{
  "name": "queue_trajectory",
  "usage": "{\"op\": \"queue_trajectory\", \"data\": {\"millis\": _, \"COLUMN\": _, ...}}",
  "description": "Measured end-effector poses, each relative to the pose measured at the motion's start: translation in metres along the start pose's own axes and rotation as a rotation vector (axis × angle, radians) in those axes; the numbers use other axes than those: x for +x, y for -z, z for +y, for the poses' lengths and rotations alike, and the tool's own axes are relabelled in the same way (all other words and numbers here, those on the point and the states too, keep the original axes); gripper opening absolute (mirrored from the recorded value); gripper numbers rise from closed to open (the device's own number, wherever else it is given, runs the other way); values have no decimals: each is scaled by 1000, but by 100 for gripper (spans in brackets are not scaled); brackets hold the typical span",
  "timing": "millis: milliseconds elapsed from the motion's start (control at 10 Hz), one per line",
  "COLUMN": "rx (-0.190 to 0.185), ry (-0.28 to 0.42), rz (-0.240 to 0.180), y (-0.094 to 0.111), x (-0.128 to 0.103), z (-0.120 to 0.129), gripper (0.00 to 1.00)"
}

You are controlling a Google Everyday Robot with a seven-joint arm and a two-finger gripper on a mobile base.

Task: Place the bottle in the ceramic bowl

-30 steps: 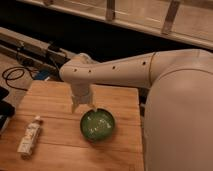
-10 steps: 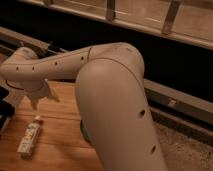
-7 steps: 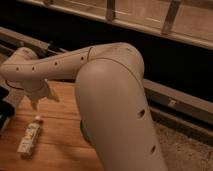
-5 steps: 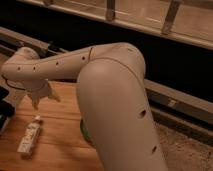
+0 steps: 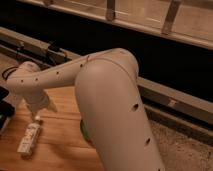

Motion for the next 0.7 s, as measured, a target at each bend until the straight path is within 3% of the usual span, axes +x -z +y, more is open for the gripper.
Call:
{"op": "queue_trajectory", "data": {"millis": 400, "rx": -113, "ry": 112, "rz": -17, "y": -9, "x": -14, "z": 70, "gripper": 65}}
{"op": "queue_trajectory", "data": {"millis": 500, "rx": -126, "ry": 130, "rz": -13, "y": -10, "x": -13, "z": 82, "gripper": 65}}
{"op": "queue_trajectory", "data": {"millis": 700, "rx": -119, "ry": 124, "rz": -17, "y": -10, "x": -16, "z": 75, "gripper": 65}}
